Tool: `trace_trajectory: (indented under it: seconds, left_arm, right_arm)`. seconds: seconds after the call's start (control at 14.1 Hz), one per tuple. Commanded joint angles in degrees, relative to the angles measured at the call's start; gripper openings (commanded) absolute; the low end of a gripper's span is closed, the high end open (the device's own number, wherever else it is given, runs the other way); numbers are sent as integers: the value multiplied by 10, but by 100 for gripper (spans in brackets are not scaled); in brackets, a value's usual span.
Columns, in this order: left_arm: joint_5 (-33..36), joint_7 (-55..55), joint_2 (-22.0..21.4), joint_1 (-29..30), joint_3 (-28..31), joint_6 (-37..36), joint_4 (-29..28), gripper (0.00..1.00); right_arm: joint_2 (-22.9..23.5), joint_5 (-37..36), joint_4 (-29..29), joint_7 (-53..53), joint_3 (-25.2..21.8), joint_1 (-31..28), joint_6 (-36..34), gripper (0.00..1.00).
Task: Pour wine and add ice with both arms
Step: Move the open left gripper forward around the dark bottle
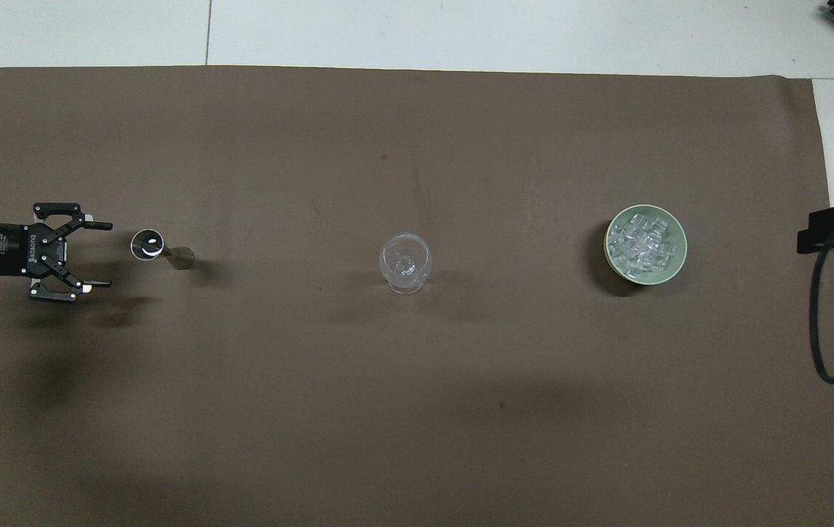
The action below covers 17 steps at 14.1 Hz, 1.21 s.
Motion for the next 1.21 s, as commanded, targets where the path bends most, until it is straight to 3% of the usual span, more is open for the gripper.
trace_trajectory:
  seconds: [0.0, 0.64, 1.14]
  left_arm:
    - [-48, 19, -4, -3, -2, -6, -25, 100]
    - [-92, 123, -9, -40, -3, 1, -77, 100]
    - [-101, 121, -10, -44, -2, -4, -77, 100]
  right_arm:
    - [-15, 7, -16, -8, 2, -5, 0, 100]
    - [-14, 7, -16, -8, 2, -5, 0, 100]
    - [-15, 7, -16, -8, 2, -5, 0, 100]
